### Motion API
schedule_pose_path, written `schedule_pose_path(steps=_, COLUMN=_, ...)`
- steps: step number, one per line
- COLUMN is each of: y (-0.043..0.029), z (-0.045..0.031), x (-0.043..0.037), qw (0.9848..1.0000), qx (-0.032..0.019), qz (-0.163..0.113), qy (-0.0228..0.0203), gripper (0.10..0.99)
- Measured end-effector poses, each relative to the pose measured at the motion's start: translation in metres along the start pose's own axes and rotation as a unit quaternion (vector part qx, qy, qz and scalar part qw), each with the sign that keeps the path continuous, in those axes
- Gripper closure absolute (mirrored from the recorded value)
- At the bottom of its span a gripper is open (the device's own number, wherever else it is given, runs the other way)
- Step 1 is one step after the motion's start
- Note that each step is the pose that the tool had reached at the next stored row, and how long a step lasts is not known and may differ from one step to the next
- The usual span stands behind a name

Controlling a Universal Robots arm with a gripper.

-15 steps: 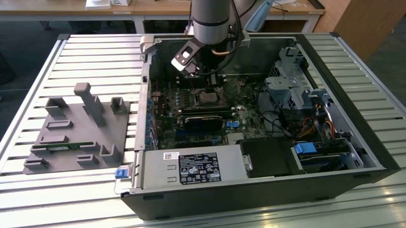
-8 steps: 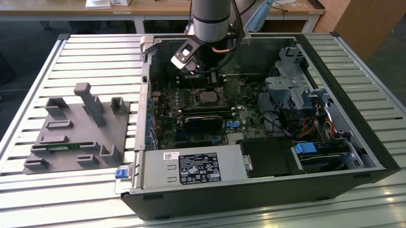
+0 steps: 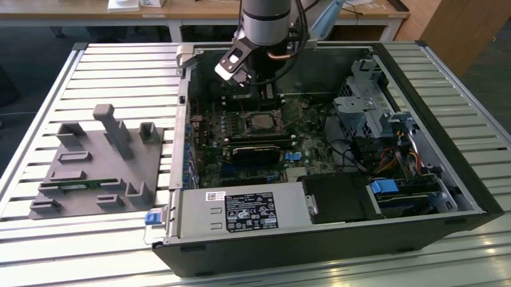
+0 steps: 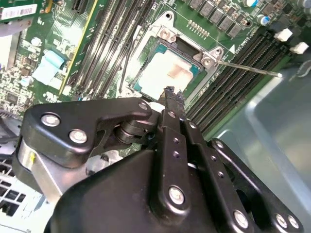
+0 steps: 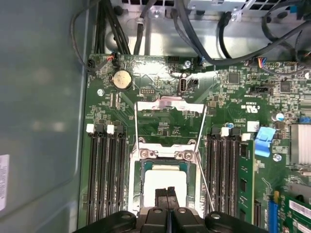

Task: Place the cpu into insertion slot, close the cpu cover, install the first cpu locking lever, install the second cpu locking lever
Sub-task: 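Close the cpu cover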

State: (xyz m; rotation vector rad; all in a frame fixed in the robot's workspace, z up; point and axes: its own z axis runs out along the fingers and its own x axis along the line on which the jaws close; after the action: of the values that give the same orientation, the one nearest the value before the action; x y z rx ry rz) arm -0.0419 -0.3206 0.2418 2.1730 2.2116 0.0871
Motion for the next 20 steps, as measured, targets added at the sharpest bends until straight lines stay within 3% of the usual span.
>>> schedule_pose_path(steps=7, y=0.0012, z=-0.0172, x=0.0001, qw=1.0000, qx=0.0000, qz=0.000, qy=0.0000, gripper=0.980)
schedule_pose_path(steps=14, y=0.0012, z=-0.0173, x=-0.0076, qw=1.0000, qx=0.0001, qz=0.000, qy=0.0008, gripper=0.980)
schedule_pose_path(steps=18, y=0.0135, z=-0.0165, x=-0.0079, qw=1.0000, qx=0.0068, qz=0.000, qy=0.0009, gripper=0.980)
schedule_pose_path(steps=20, y=0.0190, z=-0.0161, x=-0.0080, qw=1.0000, qx=0.0079, qz=0.000, qy=0.0009, gripper=0.980)
